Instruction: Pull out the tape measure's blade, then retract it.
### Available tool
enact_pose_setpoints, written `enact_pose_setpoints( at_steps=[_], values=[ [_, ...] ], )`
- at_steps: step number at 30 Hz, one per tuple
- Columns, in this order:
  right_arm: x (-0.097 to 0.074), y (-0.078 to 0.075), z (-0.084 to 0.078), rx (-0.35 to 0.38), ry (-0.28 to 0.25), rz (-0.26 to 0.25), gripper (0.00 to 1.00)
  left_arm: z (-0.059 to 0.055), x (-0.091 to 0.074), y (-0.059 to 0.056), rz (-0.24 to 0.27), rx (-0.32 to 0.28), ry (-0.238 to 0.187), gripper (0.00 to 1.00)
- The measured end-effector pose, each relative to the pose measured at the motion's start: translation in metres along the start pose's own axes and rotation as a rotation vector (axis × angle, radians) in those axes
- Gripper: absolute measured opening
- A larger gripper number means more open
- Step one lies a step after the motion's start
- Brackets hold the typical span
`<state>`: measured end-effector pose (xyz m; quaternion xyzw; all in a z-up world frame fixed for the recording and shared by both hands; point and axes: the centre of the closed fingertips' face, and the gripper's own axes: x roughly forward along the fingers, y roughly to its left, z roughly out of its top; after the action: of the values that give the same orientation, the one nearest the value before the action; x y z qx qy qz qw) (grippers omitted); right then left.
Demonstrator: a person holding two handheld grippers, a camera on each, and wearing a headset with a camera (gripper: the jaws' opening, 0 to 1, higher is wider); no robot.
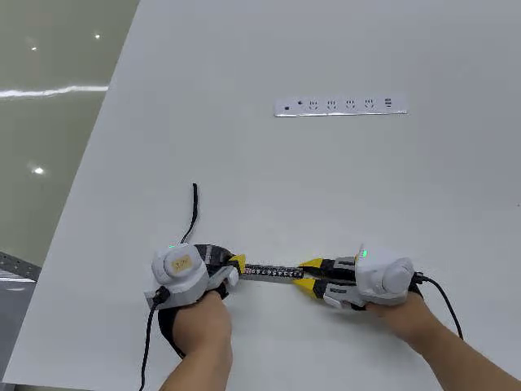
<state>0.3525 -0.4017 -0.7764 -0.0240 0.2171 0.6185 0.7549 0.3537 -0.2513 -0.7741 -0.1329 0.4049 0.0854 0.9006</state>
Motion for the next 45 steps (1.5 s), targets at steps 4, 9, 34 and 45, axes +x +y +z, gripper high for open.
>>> enact_pose_setpoints(
  at_steps=[4, 9, 34, 45],
  values=[
    [0.003, 0.001, 0.002, -0.001, 0.000, 0.006, 0.14, 0.000, -0.001, -0.001, -0.003, -0.002, 0.000, 0.68],
    [0.007, 0.001, 0.002, 0.010, 0.000, 0.010, 0.14, 0.000, -0.001, -0.001, -0.009, -0.012, -0.003, 0.68],
    [0.037, 0.013, 0.010, 0.004, 0.005, 0.049, 0.14, -0.001, -0.002, 0.000, -0.046, -0.037, 0.011, 0.67],
    [0.047, 0.016, 0.014, -0.006, 0.006, 0.059, 0.14, -0.001, -0.002, 0.000, -0.053, -0.046, 0.011, 0.67]
  ],
)
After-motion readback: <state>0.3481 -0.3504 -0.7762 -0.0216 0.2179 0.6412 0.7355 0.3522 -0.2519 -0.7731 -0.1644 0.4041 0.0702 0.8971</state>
